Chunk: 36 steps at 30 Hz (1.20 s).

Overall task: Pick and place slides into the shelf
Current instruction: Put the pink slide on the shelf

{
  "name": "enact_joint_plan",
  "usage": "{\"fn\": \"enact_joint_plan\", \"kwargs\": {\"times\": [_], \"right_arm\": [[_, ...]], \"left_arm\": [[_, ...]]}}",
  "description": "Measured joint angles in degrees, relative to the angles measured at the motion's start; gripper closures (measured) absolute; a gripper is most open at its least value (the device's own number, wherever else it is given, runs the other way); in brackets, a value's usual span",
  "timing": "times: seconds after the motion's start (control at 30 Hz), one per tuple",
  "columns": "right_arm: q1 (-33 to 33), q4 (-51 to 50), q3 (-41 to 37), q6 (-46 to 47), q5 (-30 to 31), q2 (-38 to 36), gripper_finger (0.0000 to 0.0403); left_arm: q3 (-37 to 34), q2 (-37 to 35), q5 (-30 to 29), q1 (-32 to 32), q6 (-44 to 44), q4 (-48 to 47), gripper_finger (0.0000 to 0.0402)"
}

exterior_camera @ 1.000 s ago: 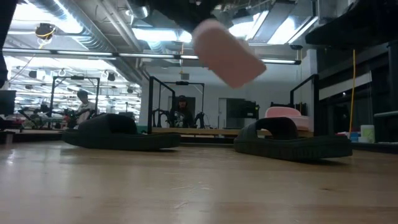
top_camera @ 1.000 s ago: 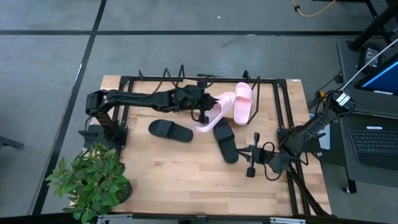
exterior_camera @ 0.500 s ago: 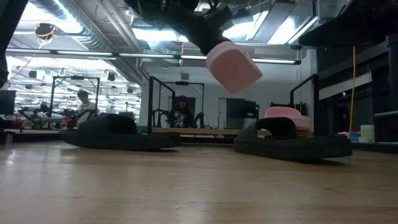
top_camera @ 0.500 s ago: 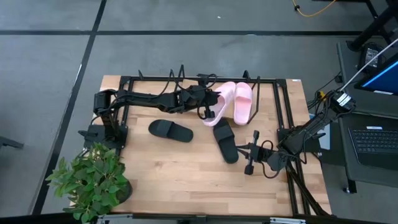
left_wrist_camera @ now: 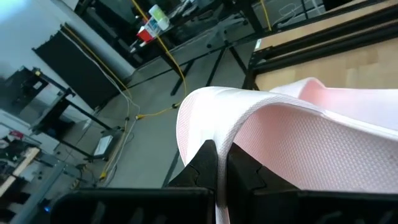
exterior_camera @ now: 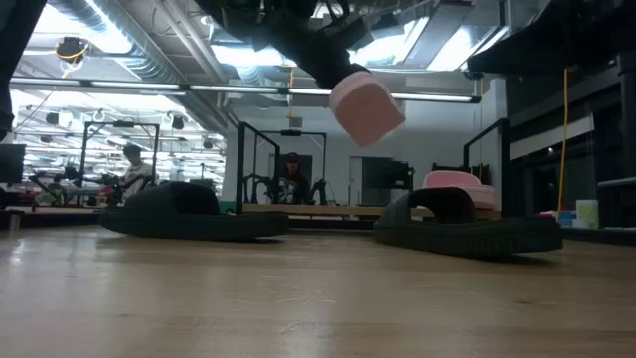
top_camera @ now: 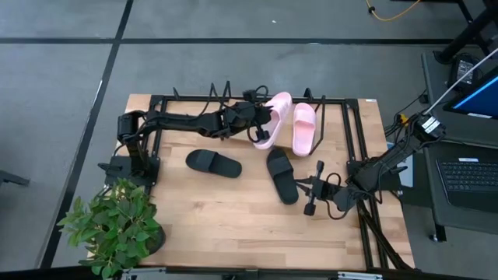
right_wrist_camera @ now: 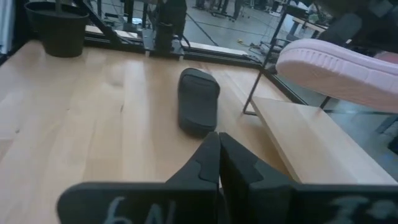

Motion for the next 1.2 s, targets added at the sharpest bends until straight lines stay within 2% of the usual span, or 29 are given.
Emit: {"fn": "enact_joint_plan", "kwargs": {"times": [0.2,0.3,0.43,0.57,0.7,0.8,0.93,1.07,1.2], "right_arm": [[-2.57,0.0,0.0,-1.4,0.0,0.0,0.0397],[-3.7,0.05,0.0,-1.7,0.0,0.0,0.0397],[-4.64,0.3,0.0,-2.63,0.0,0.0,0.0397],[-4.71,0.34,0.0,-2.95,0.0,0.0,0.0397],[-4.71,0.31,0.0,-3.1,-0.01,0.0,0.0397],[-4.69,0.08,0.0,-3.21,-0.01,0.0,0.0397],[-4.69,-0.07,0.0,-3.22,-0.02,0.0,0.0397],[-4.69,-0.08,0.0,-3.18,-0.02,0.0,0.0397],[-4.69,-0.1,0.0,-3.0,-0.02,0.01,0.0397]], "left_arm": [[0.0,1.88,0.38,0.23,-1.61,0.73,0.0399],[1.0,3.85,4.7,0.39,-1.55,1.4,0.0399],[7.48,7.48,7.06,0.39,0.12,-3.19,0.0399],[16.59,10.18,6.04,0.46,1.96,-12.73,0.0399],[21.48,11.32,4.64,1.03,2.49,-18.71,0.0399],[22.32,11.23,3.61,1.26,1.31,-19.87,0.0399],[22.29,11.26,-0.92,1.04,1.1,-21.1,0.0399],[22.3,11.92,-1.01,0.7,1.17,-21.9,0.0399],[22.27,12.16,1.47,0.65,0.25,-24.21,0.0399]]}}
